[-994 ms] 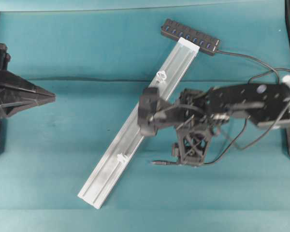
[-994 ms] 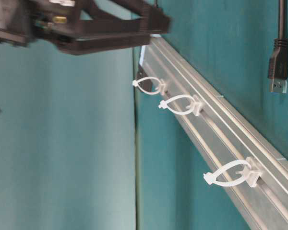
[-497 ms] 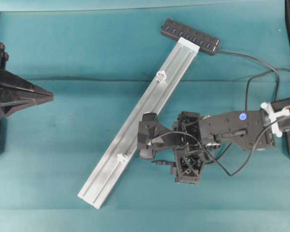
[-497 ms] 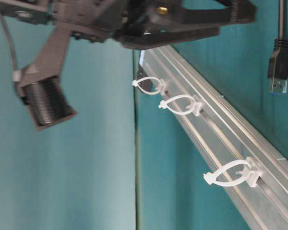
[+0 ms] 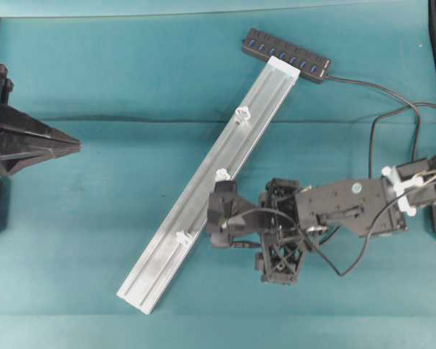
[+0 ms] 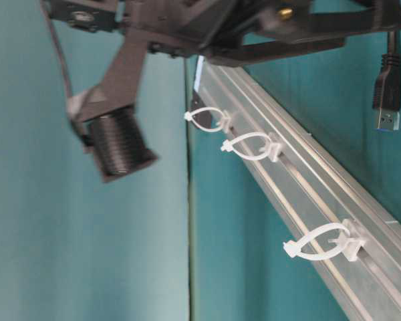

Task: Pass the USB cable through three rings with both arms.
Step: 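Grasp the black USB cable just behind the plug with the right gripper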

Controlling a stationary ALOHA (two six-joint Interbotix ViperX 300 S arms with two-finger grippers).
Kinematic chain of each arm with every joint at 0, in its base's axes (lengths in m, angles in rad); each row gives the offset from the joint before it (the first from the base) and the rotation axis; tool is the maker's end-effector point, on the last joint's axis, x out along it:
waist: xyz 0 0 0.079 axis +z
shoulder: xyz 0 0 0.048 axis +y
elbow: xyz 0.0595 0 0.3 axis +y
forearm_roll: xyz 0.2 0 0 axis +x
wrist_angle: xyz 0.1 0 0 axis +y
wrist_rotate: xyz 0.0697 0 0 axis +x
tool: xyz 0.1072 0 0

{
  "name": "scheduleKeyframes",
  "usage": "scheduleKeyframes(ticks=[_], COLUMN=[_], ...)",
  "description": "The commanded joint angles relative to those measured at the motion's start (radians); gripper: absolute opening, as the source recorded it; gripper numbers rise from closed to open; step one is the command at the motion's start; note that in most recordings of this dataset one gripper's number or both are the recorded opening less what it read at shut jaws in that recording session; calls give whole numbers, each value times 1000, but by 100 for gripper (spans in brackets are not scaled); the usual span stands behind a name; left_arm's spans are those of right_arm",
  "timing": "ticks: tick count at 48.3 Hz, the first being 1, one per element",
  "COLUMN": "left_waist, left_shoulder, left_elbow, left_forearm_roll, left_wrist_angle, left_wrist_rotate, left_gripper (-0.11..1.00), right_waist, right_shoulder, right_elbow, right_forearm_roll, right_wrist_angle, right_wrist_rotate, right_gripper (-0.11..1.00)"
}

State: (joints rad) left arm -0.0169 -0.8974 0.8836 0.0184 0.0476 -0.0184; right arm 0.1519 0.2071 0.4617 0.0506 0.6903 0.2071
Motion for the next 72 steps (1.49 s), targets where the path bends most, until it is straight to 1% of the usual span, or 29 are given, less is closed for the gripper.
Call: scheduleKeyframes(ticks=[1, 14, 31, 34, 38, 46, 53, 56, 58, 72], left_waist=[2, 2, 2, 2, 0, 2, 2, 2, 2, 2], left_shoulder=[5, 5, 5, 3, 5, 2, -5, -8, -8, -8], left_elbow=[-23, -21, -15, -12, -11, -11, -11, -11, -11, -9], left_forearm_roll=[3, 3, 3, 3, 3, 3, 3, 3, 3, 3], left_wrist_angle=[-3, -5, -3, -3, -5, -3, -9, -9, -9, -8], left_wrist_rotate=[0, 0, 0, 0, -2, -2, -2, 0, 0, 0], left_gripper=[-1, -1, -1, -1, -1, -1, -1, -1, -1, -1], right_waist=[3, 3, 5, 5, 5, 5, 5, 6, 8, 12], right_shoulder=[20, 41, 63, 64, 66, 69, 69, 69, 69, 71], right_elbow=[-6, -3, -8, -9, -14, -18, -18, -18, -18, -18], right_forearm_roll=[-3, -5, -5, -5, -5, -5, -5, -5, -5, -5], right_wrist_angle=[-11, -3, -2, -2, 2, 9, 11, 12, 17, 51], right_wrist_rotate=[9, 8, 2, 2, 2, 2, -2, -2, -2, -3], right_gripper=[81, 78, 78, 76, 70, 43, 28, 15, 8, 7])
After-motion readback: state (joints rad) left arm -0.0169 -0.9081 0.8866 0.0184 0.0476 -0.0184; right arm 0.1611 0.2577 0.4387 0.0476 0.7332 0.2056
